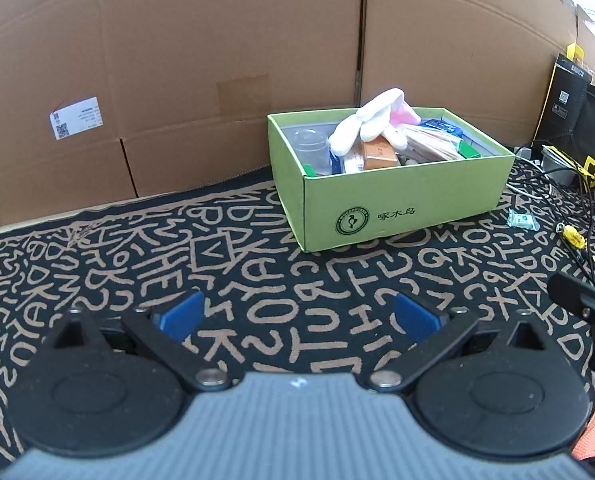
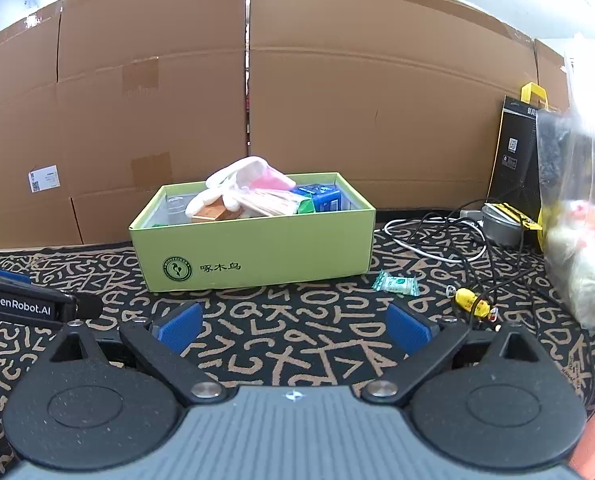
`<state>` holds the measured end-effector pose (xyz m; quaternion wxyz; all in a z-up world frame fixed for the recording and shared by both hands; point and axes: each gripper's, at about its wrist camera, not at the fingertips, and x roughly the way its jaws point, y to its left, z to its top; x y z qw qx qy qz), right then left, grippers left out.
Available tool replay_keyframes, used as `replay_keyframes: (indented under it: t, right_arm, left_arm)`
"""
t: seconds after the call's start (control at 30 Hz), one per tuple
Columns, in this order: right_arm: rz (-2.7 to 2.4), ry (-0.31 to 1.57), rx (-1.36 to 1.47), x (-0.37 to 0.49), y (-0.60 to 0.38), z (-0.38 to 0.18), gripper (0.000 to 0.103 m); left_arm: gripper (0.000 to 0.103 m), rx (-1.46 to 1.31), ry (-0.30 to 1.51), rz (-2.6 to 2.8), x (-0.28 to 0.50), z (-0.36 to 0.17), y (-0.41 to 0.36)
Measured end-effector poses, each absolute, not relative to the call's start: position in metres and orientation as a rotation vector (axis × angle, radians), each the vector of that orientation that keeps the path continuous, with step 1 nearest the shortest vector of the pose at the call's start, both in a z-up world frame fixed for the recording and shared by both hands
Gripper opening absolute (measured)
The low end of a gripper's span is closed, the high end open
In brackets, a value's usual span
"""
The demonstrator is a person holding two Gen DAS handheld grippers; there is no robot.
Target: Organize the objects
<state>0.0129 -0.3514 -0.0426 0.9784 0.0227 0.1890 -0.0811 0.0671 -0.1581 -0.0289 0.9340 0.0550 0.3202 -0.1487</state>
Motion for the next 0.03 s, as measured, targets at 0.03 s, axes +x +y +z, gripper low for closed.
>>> replay_keyframes:
  t: [0.03]
  right_arm:
    - [-0.163, 0.382, 0.047, 0.0134, -0.3507, -0.0429, 0.101]
  left_arm:
    - [0.103, 0.113, 0.655, -0.305, 0.067, -0.0286, -0.1577]
